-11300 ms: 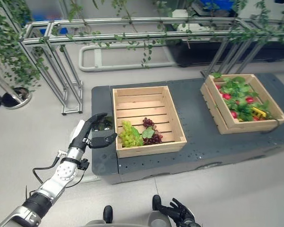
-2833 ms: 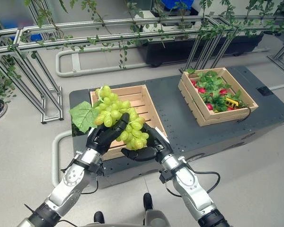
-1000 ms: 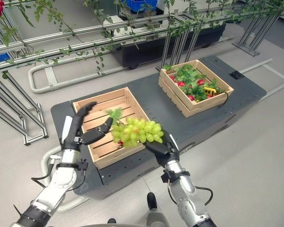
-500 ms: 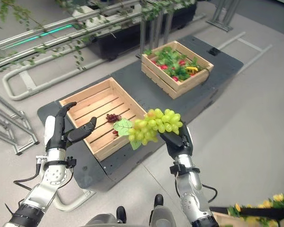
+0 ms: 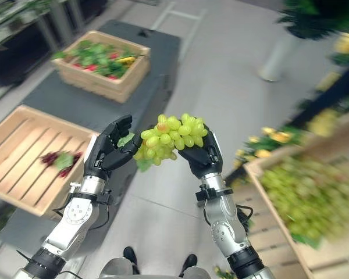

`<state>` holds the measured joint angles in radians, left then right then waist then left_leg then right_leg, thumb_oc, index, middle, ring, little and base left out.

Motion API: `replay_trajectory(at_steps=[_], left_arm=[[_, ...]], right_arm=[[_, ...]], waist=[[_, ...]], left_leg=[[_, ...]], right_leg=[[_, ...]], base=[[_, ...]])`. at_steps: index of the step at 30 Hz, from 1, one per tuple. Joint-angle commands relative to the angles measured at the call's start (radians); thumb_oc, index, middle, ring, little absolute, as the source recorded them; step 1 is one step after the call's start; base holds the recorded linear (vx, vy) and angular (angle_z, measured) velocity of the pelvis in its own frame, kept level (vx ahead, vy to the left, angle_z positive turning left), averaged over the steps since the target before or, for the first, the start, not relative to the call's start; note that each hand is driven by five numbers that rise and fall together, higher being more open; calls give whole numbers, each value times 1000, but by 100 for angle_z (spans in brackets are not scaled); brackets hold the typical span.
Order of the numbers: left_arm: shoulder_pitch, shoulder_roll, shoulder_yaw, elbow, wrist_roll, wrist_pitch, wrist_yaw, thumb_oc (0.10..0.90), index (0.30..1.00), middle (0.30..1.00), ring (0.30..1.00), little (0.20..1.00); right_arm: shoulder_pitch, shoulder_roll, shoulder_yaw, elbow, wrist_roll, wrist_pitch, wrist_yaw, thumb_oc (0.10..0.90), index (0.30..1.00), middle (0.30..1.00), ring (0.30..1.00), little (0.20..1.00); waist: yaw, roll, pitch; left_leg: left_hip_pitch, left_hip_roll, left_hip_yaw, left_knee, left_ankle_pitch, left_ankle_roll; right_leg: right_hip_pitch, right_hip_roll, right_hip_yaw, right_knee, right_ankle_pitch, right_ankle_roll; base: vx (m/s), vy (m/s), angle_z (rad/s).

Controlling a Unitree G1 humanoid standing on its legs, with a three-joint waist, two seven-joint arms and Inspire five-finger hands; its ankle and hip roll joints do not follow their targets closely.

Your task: Pick up the fruits from the basket on one side to the basket on the other side

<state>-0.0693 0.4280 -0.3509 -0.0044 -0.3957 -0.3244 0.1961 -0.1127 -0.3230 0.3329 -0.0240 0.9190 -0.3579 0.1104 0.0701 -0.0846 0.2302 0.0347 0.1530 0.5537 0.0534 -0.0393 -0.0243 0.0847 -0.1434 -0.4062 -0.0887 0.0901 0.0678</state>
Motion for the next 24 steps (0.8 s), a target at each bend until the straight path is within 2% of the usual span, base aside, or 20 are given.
replay_trajectory(at_steps=[1, 5, 8, 9, 10, 11, 12, 13, 14, 16, 17, 19, 24], left_arm=[[-76, -59, -46, -20, -125, -155, -120, 800, 900, 900, 900, 900], [-72, -96, -69, -14, -195, -140, -190, 800, 900, 900, 900, 900], [-63, -106, -85, -7, -219, -144, -207, 800, 900, 900, 900, 900], [-55, -107, -85, -14, -227, -142, -211, 800, 900, 900, 900, 900], [-51, -107, -85, -16, -227, -143, -208, 800, 900, 900, 900, 900], [-42, -104, -81, -23, -223, -148, -203, 800, 900, 900, 900, 900], [-40, -103, -80, -26, -222, -149, -197, 800, 900, 900, 900, 900], [-30, -101, -69, -40, -217, -148, -173, 800, 900, 900, 900, 900], [-27, -98, -60, -47, -211, -150, -152, 800, 900, 900, 900, 900], [-28, -90, -45, -51, -214, -150, -122, 800, 900, 900, 900, 900], [-30, -88, -40, -49, -220, -148, -122, 800, 900, 900, 900, 900], [-45, -80, -25, -43, -244, -142, -132, 800, 900, 900, 900, 900], [-51, -74, -21, -67, -227, -139, -107, 800, 900, 900, 900, 900]], right_arm=[[-90, 0, -63, -165, 42, -31, 97, 400, 300, 300, 300, 300], [-61, -24, -111, -191, 105, 11, 166, 400, 300, 300, 300, 300], [-45, -37, -125, -210, 152, 48, 210, 400, 300, 300, 300, 300], [-46, -40, -126, -212, 169, 67, 228, 400, 300, 300, 300, 300], [-49, -42, -126, -212, 176, 76, 235, 400, 300, 300, 300, 300], [-62, -46, -126, -211, 205, 110, 258, 400, 300, 300, 300, 300], [-64, -47, -125, -211, 209, 118, 263, 400, 300, 300, 300, 300], [-79, -47, -118, -212, 226, 158, 280, 400, 300, 300, 300, 300], [-95, -44, -103, -207, 238, 181, 296, 400, 300, 300, 300, 300], [-106, -36, -88, -224, 242, 222, 297, 400, 300, 300, 300, 300], [-107, -35, -85, -229, 238, 227, 293, 400, 300, 300, 300, 300], [-106, -31, -74, -252, 232, 227, 265, 400, 300, 300, 300, 300], [-96, 3, -56, -285, 278, 227, 270, 400, 300, 300, 300, 300]], waist=[[-69, 32, -108], [-106, 23, -108], [-112, 14, -113], [-104, 10, -116], [-99, 8, -118], [-86, 1, -124], [-84, 1, -125], [-71, -1, -136], [-58, 4, -138], [-54, 17, -149], [-55, 21, -151], [-67, 43, -164], [-66, 54, -169]], left_leg=[[-67, -60, -28, -131, 116, -7], [-93, -45, -39, -104, 118, -20], [-109, -45, -115, -77, 105, -22], [-114, -51, -180, -58, 90, -20], [-116, -53, -215, -47, 82, -20], [-132, -58, -316, -19, 82, -12], [-132, -58, -339, -15, 80, -13], [-132, -61, -460, -8, 74, -15], [-114, -65, -541, -28, 76, -15], [-92, -62, -597, -59, 84, -16], [-84, -60, -599, -69, 86, -15], [-43, -45, -555, -129, 103, -22], [-15, -65, -557, -141, 84, -18]], right_leg=[[61, 31, 50, 6, -70, 61], [26, 78, 84, 3, -68, 25], [3, 87, 115, 1, -62, 13], [-4, 86, 135, 1, -63, 10], [-7, 86, 149, 1, -63, 8], [-28, 85, 196, 1, -50, -6], [-29, 85, 208, 1, -49, -7], [-39, 85, 267, 1, -45, -14], [-37, 89, 308, 1, -44, -15], [-42, 90, 344, 1, -45, -15], [-42, 90, 348, 1, -47, -14], [-42, 79, 339, 1, -50, -2], [-48, 38, 322, 1, -32, 34]], base=[[-123, -214, -106], [-126, -196, -26], [-88, -103, 9], [-30, -33, -20], [-62, -25, -53], [-39, -2, -55], [-29, 63, -85], [34, 130, -104], [31, 140, -111], [31, 165, -108], [51, 267, -105], [48, 260, -84], [8, 191, -32]])
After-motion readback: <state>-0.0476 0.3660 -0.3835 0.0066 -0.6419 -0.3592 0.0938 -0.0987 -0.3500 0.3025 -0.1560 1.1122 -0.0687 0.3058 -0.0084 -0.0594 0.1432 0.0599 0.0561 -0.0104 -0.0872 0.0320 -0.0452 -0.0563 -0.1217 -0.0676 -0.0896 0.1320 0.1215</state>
